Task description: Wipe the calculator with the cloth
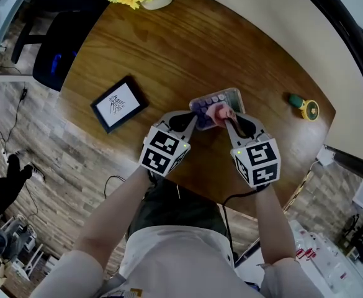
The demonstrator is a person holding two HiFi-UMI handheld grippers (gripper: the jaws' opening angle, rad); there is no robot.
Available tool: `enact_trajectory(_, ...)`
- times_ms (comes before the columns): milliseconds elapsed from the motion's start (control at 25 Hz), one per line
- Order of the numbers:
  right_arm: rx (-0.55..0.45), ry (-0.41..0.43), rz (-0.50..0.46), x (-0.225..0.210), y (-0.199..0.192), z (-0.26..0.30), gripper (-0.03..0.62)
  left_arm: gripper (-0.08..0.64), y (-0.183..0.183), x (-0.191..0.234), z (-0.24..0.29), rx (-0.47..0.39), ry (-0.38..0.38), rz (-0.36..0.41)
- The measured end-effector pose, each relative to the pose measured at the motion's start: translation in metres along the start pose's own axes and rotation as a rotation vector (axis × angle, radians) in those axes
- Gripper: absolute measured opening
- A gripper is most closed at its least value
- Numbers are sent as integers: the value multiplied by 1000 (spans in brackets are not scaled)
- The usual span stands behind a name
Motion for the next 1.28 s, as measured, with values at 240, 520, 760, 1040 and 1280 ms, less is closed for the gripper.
enact_trajectory(240,-132,30,129,5,51,38,43,2,2,3,2,11,-22,-20)
enact_trajectory(520,-6,29,133,25,23,62,41,3,1,0,1,7,-14,-10)
enact_trajectory(760,1,50,130,38,-3,41,40,3,0,0,-1,-3,9,12)
enact_trajectory(1040,167,105,81,49,-47,18,37,2,0,0,0,-2,3,7)
enact_trajectory(1280,180,123,160,45,-63,-5,37,3,0,0,1,2,-8,2)
Point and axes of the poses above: the fingertips, and each gripper's own axes: z forward along the fingers, x to its left, y out of its top, the point moved 8 cm from there along -z, backward along the fingers
